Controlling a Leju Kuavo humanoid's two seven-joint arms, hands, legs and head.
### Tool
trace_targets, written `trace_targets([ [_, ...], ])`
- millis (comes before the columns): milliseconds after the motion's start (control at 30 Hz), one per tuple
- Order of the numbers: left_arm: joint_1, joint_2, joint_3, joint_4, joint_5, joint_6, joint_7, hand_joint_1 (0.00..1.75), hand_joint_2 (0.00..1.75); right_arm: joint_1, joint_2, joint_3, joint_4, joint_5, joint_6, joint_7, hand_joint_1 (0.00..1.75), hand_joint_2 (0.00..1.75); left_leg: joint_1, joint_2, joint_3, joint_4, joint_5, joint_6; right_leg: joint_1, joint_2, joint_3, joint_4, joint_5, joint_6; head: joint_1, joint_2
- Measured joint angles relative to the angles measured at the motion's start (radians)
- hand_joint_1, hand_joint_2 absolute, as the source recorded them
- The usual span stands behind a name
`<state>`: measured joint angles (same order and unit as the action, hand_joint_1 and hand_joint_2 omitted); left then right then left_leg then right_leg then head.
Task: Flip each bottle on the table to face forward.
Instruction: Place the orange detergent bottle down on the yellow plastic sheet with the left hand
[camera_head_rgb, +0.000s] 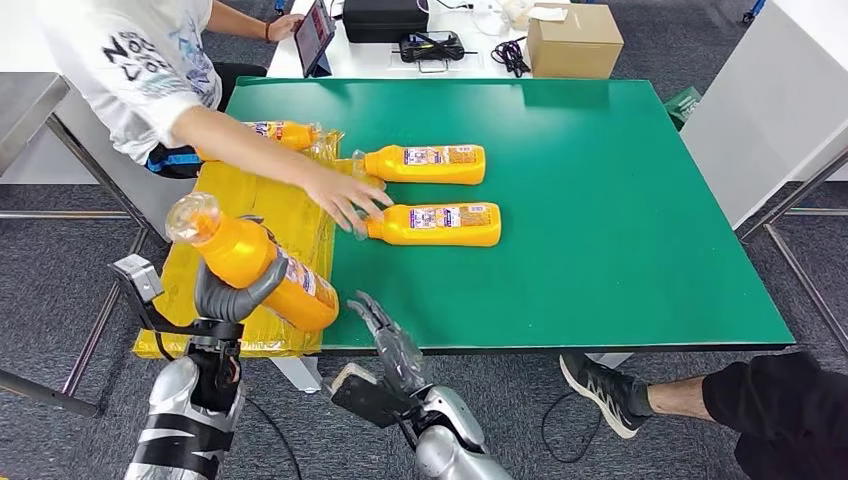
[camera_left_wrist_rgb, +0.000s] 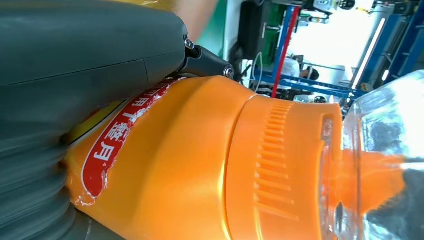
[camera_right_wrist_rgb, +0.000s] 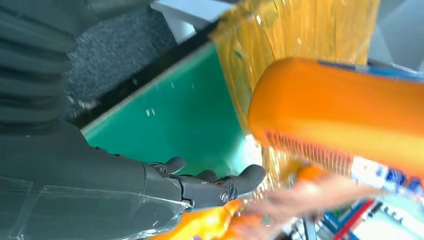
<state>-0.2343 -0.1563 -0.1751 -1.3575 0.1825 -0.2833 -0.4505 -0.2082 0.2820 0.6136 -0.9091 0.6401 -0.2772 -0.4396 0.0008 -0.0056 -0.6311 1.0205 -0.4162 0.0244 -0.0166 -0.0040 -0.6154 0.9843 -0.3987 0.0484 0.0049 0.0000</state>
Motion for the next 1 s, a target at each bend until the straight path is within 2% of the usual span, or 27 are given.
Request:
trace_targets([
  [767,-0.016,-0.002,0.022,-0.014,-0.011,0.009,-0.001,1.75,1.75,0.021,-0.005,-0.014,-0.064,0.0,-0.002,0.001,0.0,0.0,0.0,0.0,0.0,0.0,0.0,0.0,0.0,0.0,0.0,0.0,0.0,0.0,0.0,0.0],
  [867,-0.026,-0.001,0.026,-0.014,-0.103,0.099,-0.025,1.75,1.75,0.027,-0.009,-0.02,-0.096,-0.013,-0.033,-0.012,0.0,0.0,0.0,0.0,0.0,0.0,0.0,0.0,0.0,0.0,0.0,0.0,0.0,0.0,0.0,0.0],
  [933,-0.048,0.005,0.03,-0.013,-0.291,0.249,-0.055,1.75,1.75,0.04,-0.017,-0.036,-0.165,-0.047,-0.078,-0.038,0.0,0.0,0.0,0.0,0.0,0.0,0.0,0.0,0.0,0.0,-0.001,0.0,0.0,0.0,0.0,0.0],
  [1000,-0.084,0.02,0.03,-0.009,-0.571,0.434,-0.069,1.75,1.75,0.057,-0.026,-0.061,-0.271,-0.113,-0.118,-0.074,0.0,0.0,0.0,-0.001,0.0,0.0,0.0,0.0,0.0,0.0,-0.001,0.0,0.0,0.0,0.0,0.0],
])
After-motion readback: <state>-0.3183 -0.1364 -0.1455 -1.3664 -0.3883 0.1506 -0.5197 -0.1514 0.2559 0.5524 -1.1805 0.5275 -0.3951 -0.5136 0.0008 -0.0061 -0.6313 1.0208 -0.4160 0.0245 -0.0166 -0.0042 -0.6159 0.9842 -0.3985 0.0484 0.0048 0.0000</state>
